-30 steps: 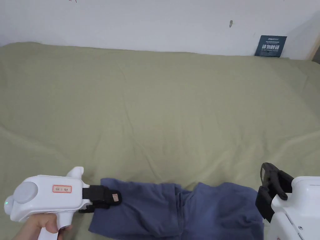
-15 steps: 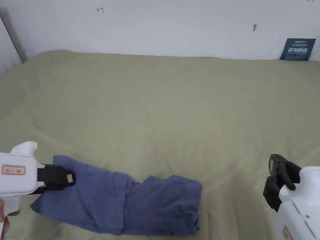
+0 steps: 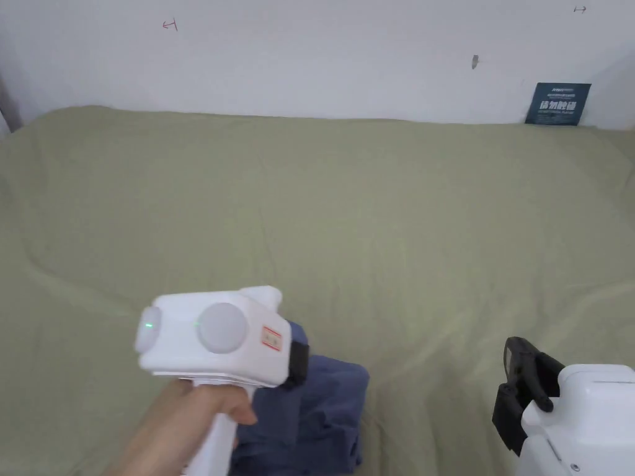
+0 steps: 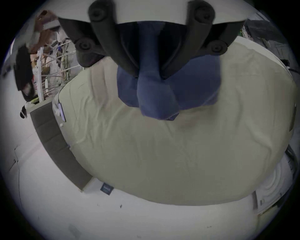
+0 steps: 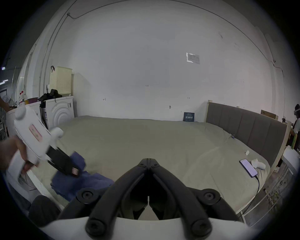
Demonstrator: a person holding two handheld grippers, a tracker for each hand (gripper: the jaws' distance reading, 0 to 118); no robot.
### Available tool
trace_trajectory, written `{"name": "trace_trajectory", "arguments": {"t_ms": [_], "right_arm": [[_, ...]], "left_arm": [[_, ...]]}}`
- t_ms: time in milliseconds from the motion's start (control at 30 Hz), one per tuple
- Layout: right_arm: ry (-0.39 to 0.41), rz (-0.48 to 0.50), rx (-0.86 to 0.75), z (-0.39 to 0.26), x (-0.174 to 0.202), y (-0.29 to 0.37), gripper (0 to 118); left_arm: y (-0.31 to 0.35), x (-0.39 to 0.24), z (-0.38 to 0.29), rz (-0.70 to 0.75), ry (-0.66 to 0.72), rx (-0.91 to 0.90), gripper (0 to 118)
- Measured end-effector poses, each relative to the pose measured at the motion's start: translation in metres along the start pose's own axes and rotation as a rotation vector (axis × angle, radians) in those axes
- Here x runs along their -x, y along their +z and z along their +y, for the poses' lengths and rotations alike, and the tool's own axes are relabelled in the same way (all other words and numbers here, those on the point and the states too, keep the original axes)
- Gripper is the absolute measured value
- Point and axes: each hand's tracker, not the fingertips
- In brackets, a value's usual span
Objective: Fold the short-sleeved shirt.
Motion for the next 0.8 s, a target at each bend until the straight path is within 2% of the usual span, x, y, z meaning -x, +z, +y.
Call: {"name": "trace_trajectory", "arguments": {"t_ms": [33,67,100,133,167,233,300,333,367,433,633,700,733,800], "right_arm": [[-0.005,-0.003,0.006,-0.001,-0.002,0.0,0],[-0.007,-0.009,0.009,-0.001,-0.005,0.0,0],[-0.009,-0.013,0.012,-0.001,-0.007,0.0,0],[-0.012,-0.018,0.017,-0.001,-0.009,0.0,0],[-0.013,-0.021,0.02,-0.002,-0.012,0.0,0],[-0.017,-0.031,0.024,-0.003,-0.015,-0.001,0],[-0.027,-0.03,0.032,-0.004,-0.017,-0.003,0],[-0.035,-0.031,0.034,-0.004,-0.017,-0.003,0],[-0.04,-0.031,0.035,-0.005,-0.017,-0.003,0],[-0.046,-0.027,0.037,-0.006,-0.016,-0.003,0],[-0.048,-0.014,0.063,-0.014,-0.009,-0.004,0],[-0.046,-0.011,0.076,-0.017,-0.008,-0.003,0],[-0.044,-0.008,0.084,-0.018,-0.008,-0.002,0],[-0.039,-0.011,0.097,-0.021,-0.008,0.0,0]], "left_arm": [[-0.015,-0.009,0.0,0.01,-0.008,0.006,18],[-0.027,-0.015,0.0,0.003,-0.038,0.007,42],[-0.029,-0.026,-0.005,-0.018,-0.056,0.005,84],[-0.037,-0.031,-0.006,-0.042,-0.056,0.029,118],[-0.035,-0.031,-0.009,-0.096,-0.046,0.042,118],[-0.02,-0.023,-0.009,-0.142,-0.031,-0.025,105],[-0.004,-0.01,-0.013,-0.136,-0.01,-0.089,101],[0.006,0.001,-0.017,-0.183,0.0,-0.126,90],[0.018,0.001,-0.015,-0.218,0.015,-0.14,71],[0.024,0.017,-0.023,-0.288,0.04,-0.124,0],[-0.024,0.037,-0.04,-0.474,0.086,0.015,0],[-0.055,0.045,-0.047,-0.542,0.159,0.088,0],[-0.07,0.048,-0.053,-0.547,0.195,0.112,0],[-0.088,0.052,-0.064,-0.536,0.184,0.128,0]]}}
